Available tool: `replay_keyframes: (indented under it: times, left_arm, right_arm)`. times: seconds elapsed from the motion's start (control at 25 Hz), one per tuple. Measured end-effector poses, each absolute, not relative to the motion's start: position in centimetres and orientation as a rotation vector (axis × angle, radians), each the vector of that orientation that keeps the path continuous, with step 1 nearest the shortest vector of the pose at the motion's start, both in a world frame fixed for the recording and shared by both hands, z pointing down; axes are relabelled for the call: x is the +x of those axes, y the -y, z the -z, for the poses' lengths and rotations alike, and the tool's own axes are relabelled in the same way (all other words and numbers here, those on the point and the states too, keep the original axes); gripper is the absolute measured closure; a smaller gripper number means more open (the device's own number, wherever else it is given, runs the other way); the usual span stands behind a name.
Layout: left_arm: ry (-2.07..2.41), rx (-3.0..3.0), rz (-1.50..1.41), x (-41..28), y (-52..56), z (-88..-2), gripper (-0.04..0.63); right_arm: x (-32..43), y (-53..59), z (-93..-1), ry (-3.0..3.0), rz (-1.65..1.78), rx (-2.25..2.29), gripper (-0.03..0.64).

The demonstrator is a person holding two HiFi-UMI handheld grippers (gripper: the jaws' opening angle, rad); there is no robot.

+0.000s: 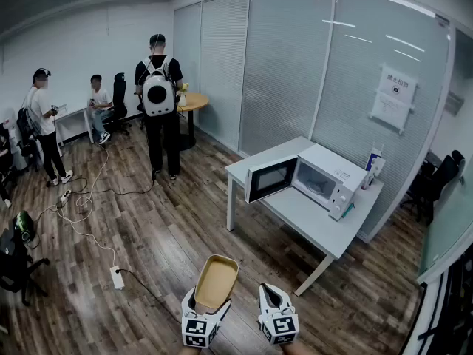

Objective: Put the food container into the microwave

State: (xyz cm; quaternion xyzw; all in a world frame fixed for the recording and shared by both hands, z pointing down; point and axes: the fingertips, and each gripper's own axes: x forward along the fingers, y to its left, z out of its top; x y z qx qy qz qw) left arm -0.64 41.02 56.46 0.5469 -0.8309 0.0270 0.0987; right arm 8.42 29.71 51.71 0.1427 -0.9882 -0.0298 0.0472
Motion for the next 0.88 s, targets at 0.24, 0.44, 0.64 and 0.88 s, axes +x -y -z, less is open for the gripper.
replay_keyframes:
  times: [0.24, 0.44, 0.64, 0.88]
  left_arm:
    - [2.452, 1.618, -0.096, -0.4, -41.0, -56.7, 0.114]
    - [2.449, 1.619, -0.097, -0.7, -41.1, -56.8, 0.114]
    - [2.436, 1.64, -0.103, -0.9, -41.3, -57.0, 0.114]
    - [2.413, 1.681, -0.1, -1.0, -41.6, -56.8, 0.114]
  right_arm:
    - [8.5, -29.4, -51.4, 3.024, 0.104, 0.441, 0.611]
    - [8.2, -29.3, -51.4, 3.025, 0.107, 0.453, 0.611]
    - [7.9, -29.7, -51.2, 3.027, 0.109, 0.475, 0.611]
    - [7.9, -29.9, -50.6, 3.065, 0.072, 0.553, 0.609]
